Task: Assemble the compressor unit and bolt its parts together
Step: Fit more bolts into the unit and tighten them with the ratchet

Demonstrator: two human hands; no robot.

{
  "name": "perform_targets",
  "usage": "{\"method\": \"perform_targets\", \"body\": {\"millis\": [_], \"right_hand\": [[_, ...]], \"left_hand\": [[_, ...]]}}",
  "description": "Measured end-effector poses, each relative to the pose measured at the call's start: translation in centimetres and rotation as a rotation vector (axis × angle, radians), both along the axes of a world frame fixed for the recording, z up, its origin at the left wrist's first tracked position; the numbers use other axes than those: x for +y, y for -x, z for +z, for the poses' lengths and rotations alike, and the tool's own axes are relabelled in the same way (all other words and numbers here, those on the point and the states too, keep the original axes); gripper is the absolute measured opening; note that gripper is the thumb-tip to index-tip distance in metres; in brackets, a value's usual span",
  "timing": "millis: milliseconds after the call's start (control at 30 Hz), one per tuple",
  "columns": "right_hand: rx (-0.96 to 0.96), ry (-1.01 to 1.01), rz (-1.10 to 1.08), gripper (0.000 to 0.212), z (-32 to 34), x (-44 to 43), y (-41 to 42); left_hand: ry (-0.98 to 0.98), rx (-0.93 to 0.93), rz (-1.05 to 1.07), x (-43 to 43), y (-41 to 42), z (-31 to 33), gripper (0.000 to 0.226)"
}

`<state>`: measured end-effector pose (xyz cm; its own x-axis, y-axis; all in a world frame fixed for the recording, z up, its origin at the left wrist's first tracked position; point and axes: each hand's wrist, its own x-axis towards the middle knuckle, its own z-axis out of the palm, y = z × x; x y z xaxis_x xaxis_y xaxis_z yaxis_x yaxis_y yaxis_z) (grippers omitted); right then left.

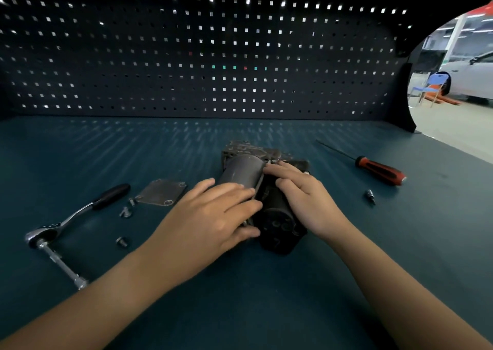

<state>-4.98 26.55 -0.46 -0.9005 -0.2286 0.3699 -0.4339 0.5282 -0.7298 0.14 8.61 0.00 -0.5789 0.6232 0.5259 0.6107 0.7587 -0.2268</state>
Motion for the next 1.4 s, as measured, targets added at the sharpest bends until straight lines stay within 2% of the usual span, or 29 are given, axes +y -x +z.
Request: {"method": "perform_targets", "body": {"millis": [100,233,400,500,567,733,933,1133,1267,1400], "right_hand": [[0.039,-0.005,-0.044,0.032,0.1,-0.3,-0.3],[-0.028,-0.044,-0.022,0.034,0.4,-0.1,-0.3],[-0.078,-0.025,0.018,0.037,0.6,0.0,-0.2],[-0.053,-0.125,-0.015,0.038,0.8,-0.1,-0.1],[-0.02,-0.185,-0.046,0.038,0.9,-0.1,0.0],[0.018,-0.275,-0.073,0.039,1.1,-0.2,0.0],[0.051,-0.312,-0.123,0.034,1.8,-0.6,-0.2],[0.042,-0.47,-0.131,0.035,2.6,-0.8,0.0],[0.008,-0.335,-0.061,0.03,1.9,-0.8,-0.1],[-0.024,-0.281,-0.065,0.04,1.2,-0.5,-0.3]], "left_hand": [[-0.005,-0.001,0.011,0.1,-0.1,-0.2,0.041],[0.053,-0.067,-0.012,-0.2,-0.3,0.6,0.046],[0.126,-0.27,-0.014,-1.3,-0.2,2.7,0.056],[0.088,-0.418,-0.034,-1.9,1.4,3.2,0.075],[0.102,-0.431,-0.04,-2.2,2.3,3.1,0.084],[0.076,-0.424,-0.101,-2.4,2.9,2.4,0.091],[0.038,-0.431,-0.078,-2.2,2.3,2.5,0.085],[0.076,-0.53,-0.035,-1.4,1.9,3.0,0.076],[0.11,-0.525,-0.018,-1.5,2.3,3.2,0.077],[0.023,-0.573,-0.038,-1.6,2.5,3.0,0.078]]}}
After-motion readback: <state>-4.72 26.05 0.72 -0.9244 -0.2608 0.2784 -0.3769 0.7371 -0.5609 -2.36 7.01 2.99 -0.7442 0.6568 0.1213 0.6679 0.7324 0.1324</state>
